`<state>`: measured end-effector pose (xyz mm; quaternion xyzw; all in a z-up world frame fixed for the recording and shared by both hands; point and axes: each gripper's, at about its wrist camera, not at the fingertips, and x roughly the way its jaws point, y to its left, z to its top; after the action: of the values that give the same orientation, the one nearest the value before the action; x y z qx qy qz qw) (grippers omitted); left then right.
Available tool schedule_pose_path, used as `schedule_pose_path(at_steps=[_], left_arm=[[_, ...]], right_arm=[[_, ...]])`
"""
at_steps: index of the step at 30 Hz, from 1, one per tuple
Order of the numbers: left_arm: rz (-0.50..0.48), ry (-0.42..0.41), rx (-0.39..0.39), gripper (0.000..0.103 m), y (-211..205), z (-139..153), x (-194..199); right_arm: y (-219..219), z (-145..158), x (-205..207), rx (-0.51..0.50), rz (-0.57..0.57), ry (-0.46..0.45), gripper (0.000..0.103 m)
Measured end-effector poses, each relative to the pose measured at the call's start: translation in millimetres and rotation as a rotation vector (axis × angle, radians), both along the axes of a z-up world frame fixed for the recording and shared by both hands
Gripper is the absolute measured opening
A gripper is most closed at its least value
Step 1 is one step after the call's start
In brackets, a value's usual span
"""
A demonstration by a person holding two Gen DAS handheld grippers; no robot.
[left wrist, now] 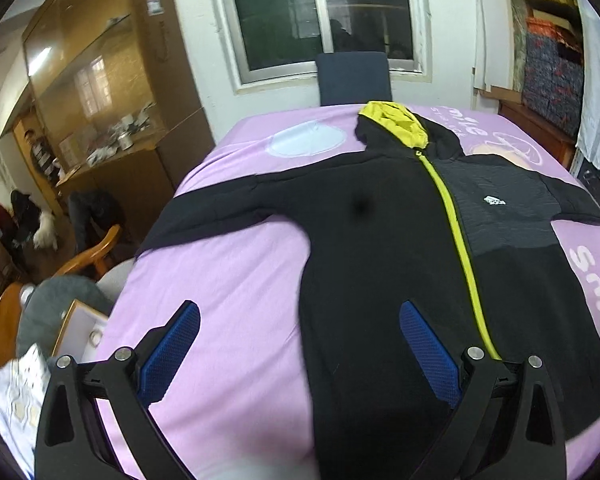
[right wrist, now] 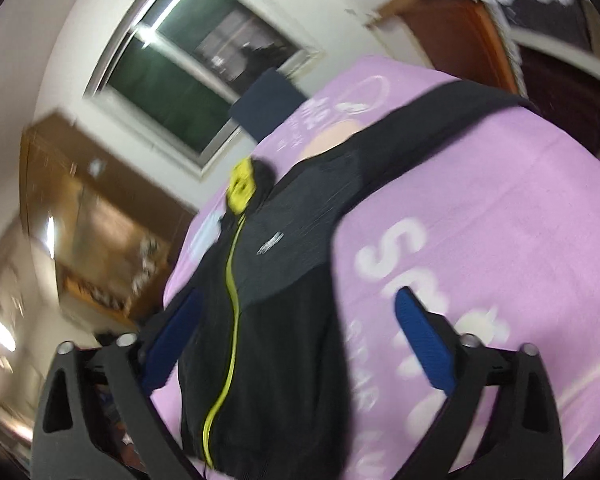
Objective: Fold large clothes
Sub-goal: 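Reach the right tool to the hoodie sleeve and grasp its cuff, then carry the held sleeve with the right tool across the hoodie body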
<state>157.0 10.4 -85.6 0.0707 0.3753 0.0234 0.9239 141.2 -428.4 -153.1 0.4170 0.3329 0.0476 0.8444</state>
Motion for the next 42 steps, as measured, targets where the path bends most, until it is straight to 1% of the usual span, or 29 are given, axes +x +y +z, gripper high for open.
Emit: schedule_pose_path(at_steps=[2, 4, 8, 10, 12, 16, 17, 19, 22, 23, 24, 25, 26, 28, 30, 31, 33, 35, 37, 39, 41, 42], left_arm=[[-0.022, 0.007, -0.006, 0.100, -12.5, -5.5, 19.5], [-0.036, 0.013, -0.011, 0.100, -22.6, -10.3, 38.8], [-0.032, 0.038, 0.002, 0.100, -38.4, -19.3, 77.3], [-0.030, 0.054, 0.007, 0.100, -45.7, -24.3, 96.6], [-0.027, 0.061, 0.011, 0.100, -49.9, -27.9, 110.5], [-0.008, 0.083, 0.015, 0.100, -57.6, -40.7, 137.6], [-0.005, 0.094, 0.011, 0.100, -58.3, -44.9, 143.8], [0.004, 0.119, -0.004, 0.100, -60.0, -56.6, 153.6], [0.015, 0.171, -0.013, 0.100, -61.0, -78.1, 162.9], [0.017, 0.182, -0.014, 0.100, -60.1, -82.7, 163.7], [0.019, 0.168, -0.042, 0.100, -56.4, -83.2, 162.7], [0.021, 0.175, -0.056, 0.100, -53.6, -83.7, 163.7], [0.019, 0.181, -0.071, 0.100, -51.2, -84.6, 165.0], [0.022, 0.186, -0.096, 0.100, -47.9, -85.7, 165.7], [0.020, 0.189, -0.113, 0.100, -45.1, -86.5, 164.0], [0.021, 0.191, -0.120, 0.100, -44.0, -86.8, 164.4], [0.029, 0.194, -0.131, 0.100, -41.2, -87.7, 164.4], [0.037, 0.200, -0.142, 0.100, -37.9, -87.8, 163.3], [0.052, 0.209, -0.154, 0.100, -35.4, -89.5, 165.4], [0.054, 0.207, -0.152, 0.100, -36.3, -89.2, 165.0], [0.056, 0.203, -0.142, 0.100, -38.0, -89.0, 164.5], [0.056, 0.200, -0.136, 0.100, -38.8, -89.2, 164.0]], right_arm=[[-24.2, -10.3, 17.5, 0.044, -0.044, 0.024, 0.076], [-42.1, -16.9, 36.4, 0.065, -0.075, 0.039, 0.072], [-65.5, -24.1, 68.9, 0.050, -0.143, 0.071, 0.072], [-72.1, -32.9, 83.6, 0.054, -0.170, 0.091, 0.072], [-84.8, -43.6, 98.5, 0.049, -0.221, 0.123, 0.072], [-105.7, -60.8, 114.6, 0.055, -0.303, 0.161, 0.072], [-109.3, -64.2, 118.8, 0.062, -0.315, 0.167, 0.071], [-115.8, -67.8, 125.6, 0.068, -0.335, 0.157, 0.067], [-124.8, -70.8, 131.1, 0.078, -0.377, 0.136, 0.065], [-128.1, -73.0, 130.9, 0.098, -0.392, 0.118, 0.058], [-130.7, -75.4, 130.0, 0.120, -0.405, 0.101, 0.055], [-133.6, -80.1, 128.3, 0.151, -0.419, 0.070, 0.051], [-135.3, -82.2, 126.3, 0.161, -0.428, 0.048, 0.045], [-139.5, -86.5, 122.4, 0.185, -0.439, 0.027, 0.039], [-144.3, -89.2, 121.2, 0.229, -0.433, 0.002, 0.039], [-145.6, -89.6, 120.8, 0.238, -0.435, 0.001, 0.037], [-147.9, -89.3, 119.7, 0.250, -0.439, -0.007, 0.036], [-146.1, -80.3, 117.9, 0.199, -0.443, -0.007, 0.036], [-142.1, -66.7, 123.4, 0.082, -0.444, 0.012, 0.036], [-139.9, -63.5, 131.9, 0.003, -0.455, 0.054, 0.036], [-143.5, -67.8, 138.9, -0.011, -0.468, 0.087, 0.036], [-145.2, -69.4, 141.6, -0.016, -0.472, 0.097, 0.034]])
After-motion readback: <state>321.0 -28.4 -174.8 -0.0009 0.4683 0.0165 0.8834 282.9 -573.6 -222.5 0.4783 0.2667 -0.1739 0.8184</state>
